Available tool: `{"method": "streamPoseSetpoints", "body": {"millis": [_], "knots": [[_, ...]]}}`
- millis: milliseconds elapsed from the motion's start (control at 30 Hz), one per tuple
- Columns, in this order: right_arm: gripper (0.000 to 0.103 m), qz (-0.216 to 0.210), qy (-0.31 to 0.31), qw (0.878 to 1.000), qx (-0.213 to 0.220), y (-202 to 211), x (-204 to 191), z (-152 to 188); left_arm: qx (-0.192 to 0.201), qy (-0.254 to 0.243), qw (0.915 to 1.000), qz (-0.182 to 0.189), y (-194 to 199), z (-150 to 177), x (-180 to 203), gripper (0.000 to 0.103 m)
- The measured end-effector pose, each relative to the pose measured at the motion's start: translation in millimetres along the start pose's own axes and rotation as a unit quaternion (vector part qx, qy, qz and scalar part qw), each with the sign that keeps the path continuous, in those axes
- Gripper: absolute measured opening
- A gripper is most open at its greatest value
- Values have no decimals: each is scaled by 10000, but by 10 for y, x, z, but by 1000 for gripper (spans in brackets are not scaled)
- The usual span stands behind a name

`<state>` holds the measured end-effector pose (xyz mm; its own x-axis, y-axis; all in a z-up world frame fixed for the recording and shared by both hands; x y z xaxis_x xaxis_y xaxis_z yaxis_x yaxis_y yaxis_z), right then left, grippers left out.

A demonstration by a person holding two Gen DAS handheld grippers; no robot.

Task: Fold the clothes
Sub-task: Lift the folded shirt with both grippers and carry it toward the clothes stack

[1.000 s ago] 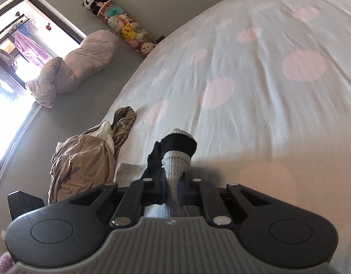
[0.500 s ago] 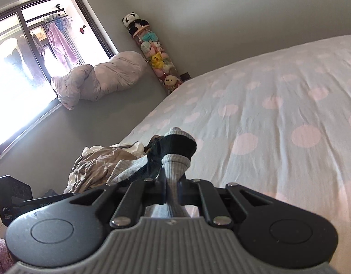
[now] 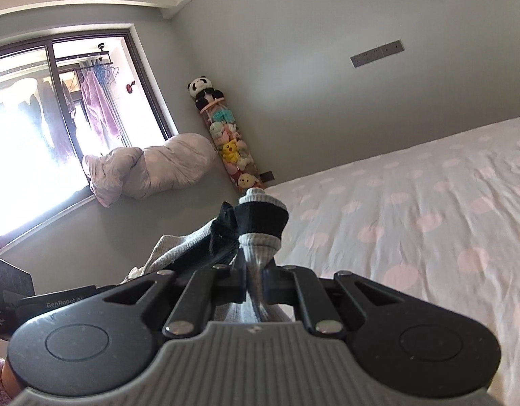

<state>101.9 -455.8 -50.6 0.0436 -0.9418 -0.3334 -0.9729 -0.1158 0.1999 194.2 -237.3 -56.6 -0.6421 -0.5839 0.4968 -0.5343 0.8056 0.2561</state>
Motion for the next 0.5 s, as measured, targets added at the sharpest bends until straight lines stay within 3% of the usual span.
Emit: {"method": "streamPoseSetpoints", "body": {"millis": [267,500], "knots": [[9,285,93,9984,482,877,367,-560,-123,-441,9968,661,-273,-127,1001,10],[9,828,108,9922,929,1957,854,-979,-345,-799,9863,1403,-637,-57,2050,10]]}}
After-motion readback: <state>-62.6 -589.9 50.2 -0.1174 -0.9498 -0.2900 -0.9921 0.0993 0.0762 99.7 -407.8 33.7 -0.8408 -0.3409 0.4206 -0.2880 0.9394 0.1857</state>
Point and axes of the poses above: each gripper's, at about its wrist camera, not at the fingertips, and y roughly against the way its jaws point, x to its right, z to its underside, the point moved 7 cm from there along -y, roughly the way its jaws point, and after that the axes turned 5 degrees about y, right-handed, at the moved point
